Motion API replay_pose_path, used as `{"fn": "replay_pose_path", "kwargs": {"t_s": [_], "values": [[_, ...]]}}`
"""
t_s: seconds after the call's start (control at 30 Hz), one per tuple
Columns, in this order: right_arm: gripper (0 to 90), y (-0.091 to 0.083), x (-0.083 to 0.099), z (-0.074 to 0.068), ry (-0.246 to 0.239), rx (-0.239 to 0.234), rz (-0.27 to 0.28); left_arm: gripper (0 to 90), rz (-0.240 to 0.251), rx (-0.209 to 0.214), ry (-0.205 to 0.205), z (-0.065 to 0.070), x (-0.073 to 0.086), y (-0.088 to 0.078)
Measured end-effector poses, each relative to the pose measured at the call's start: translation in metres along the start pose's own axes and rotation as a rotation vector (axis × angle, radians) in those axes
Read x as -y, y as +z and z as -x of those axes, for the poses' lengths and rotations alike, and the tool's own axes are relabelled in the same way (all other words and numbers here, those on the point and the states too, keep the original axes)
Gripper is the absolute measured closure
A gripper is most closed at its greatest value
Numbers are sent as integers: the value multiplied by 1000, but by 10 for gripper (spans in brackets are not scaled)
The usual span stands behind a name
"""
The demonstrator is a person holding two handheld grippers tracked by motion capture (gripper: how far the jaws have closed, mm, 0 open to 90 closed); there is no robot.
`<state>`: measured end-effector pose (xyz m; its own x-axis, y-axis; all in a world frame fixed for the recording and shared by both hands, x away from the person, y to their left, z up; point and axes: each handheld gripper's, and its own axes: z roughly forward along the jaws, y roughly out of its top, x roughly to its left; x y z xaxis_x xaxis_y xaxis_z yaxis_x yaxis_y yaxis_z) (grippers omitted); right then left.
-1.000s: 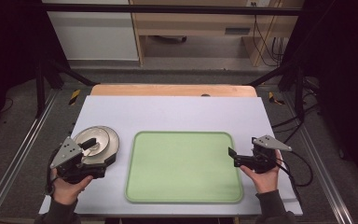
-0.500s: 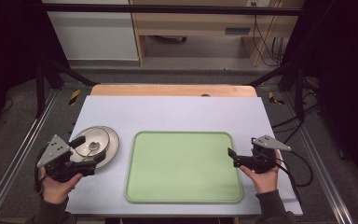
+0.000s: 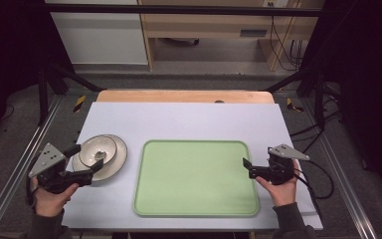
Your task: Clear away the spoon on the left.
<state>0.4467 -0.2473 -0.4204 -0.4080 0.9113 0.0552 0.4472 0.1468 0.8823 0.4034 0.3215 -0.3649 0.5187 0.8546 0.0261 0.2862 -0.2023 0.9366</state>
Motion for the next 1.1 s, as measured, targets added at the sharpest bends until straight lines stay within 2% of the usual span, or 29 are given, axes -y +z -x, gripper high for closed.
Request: {"fn": "replay_pose_path", "kwargs": {"t_s": [0.3,0.47,1.1], "values": [[16,0,0,-1,3,-9,-6,101,-9,1,6,-2,2,-8],[17,0,0,-1,1,-7,-10,99,-43,5,36,0,5,-10],[19,0,0,-2,-3,-10,-17,105,-116,-17,42,-2,24,-8]]}}
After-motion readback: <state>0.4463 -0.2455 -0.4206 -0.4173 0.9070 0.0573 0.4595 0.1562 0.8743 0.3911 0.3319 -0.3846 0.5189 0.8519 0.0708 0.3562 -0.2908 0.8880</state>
